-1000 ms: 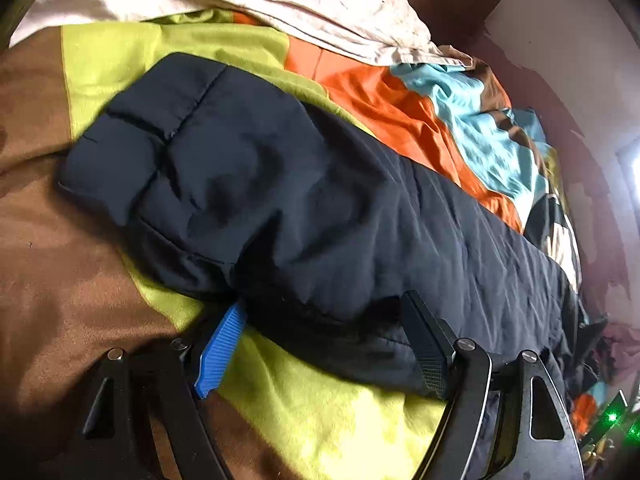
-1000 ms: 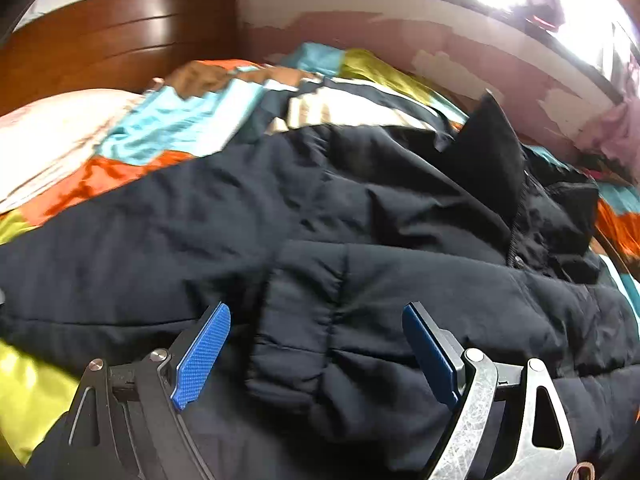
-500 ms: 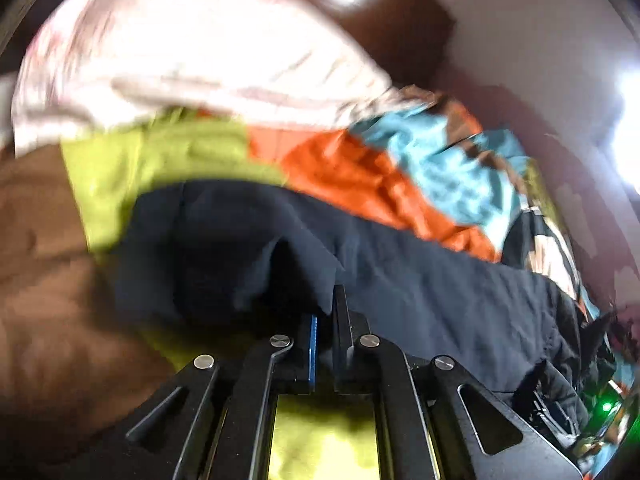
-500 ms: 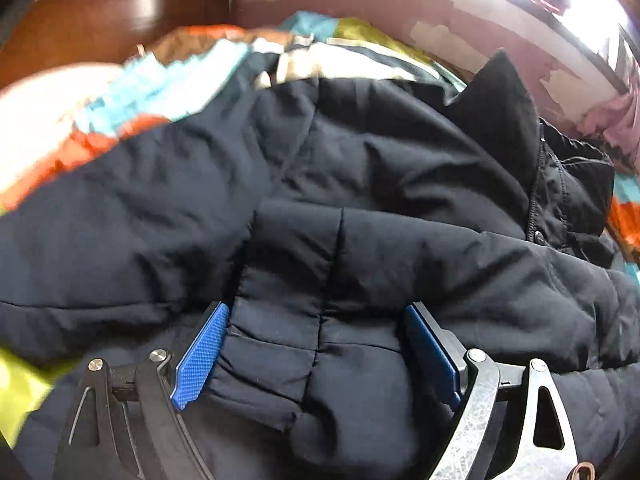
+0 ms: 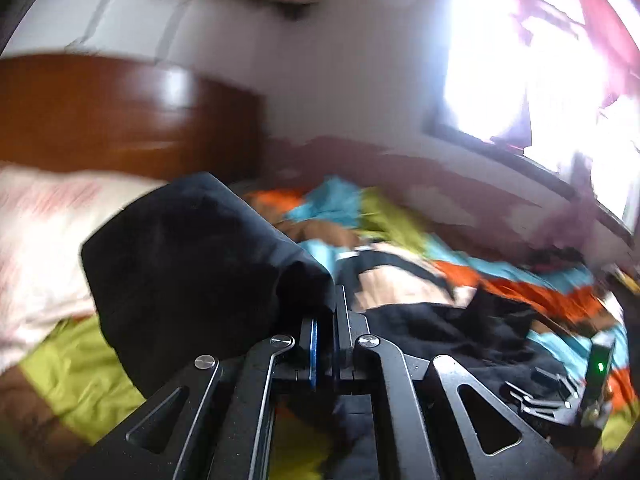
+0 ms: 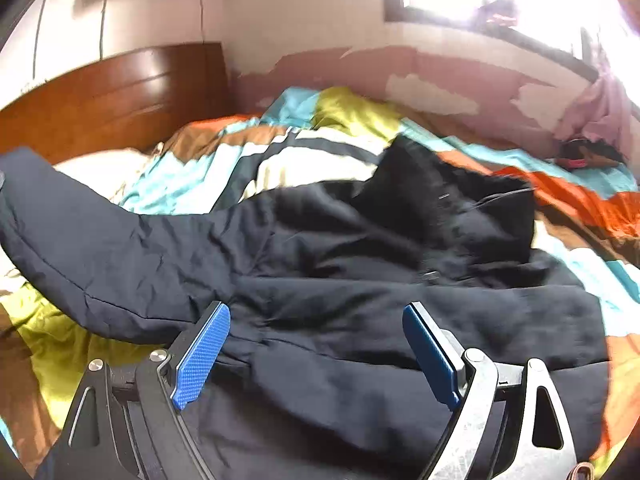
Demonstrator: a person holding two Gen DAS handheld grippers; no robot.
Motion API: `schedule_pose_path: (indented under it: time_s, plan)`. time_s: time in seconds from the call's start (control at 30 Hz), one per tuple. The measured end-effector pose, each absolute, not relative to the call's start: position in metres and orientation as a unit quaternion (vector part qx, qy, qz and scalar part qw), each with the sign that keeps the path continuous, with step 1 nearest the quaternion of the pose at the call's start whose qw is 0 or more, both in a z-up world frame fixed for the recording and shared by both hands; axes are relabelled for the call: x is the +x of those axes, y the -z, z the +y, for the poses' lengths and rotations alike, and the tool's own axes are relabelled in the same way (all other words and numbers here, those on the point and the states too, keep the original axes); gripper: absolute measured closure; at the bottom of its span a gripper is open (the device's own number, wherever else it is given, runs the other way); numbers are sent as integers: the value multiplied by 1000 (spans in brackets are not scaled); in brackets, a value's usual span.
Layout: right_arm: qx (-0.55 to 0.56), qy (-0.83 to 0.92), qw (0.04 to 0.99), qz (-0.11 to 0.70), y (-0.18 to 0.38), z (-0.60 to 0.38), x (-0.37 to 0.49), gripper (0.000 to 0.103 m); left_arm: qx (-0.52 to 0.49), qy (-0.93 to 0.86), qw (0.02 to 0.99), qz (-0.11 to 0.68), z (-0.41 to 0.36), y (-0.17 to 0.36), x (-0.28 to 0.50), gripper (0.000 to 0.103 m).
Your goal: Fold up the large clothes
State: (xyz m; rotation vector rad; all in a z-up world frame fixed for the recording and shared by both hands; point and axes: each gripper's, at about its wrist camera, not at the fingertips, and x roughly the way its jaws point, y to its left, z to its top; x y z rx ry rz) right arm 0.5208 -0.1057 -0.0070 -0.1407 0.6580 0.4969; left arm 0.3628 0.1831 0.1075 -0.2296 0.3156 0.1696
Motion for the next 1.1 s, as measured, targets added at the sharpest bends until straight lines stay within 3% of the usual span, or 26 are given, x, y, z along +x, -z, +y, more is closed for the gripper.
schedule_pose_path:
  time_s: [0.3,0.63,0.87,1.03,1.1]
  plan:
    - [-56,-180,935,299,-36,-232,516,15,-12,68,984,167,38,-117,414,100]
    - [-1,-131,938,321,-24,-354,518,15,32,184,945,267,-105,-38,473,100]
    - [97,-172,914,355,9,-386,527,15,34,220,910,350,-136,17,485,100]
    - [203,-238,874,371,21,-381,536,11,38,242,889,386,-135,29,481,85]
    - [223,-260,863,370,17,-373,539,9,39,256,889,378,-138,29,477,62]
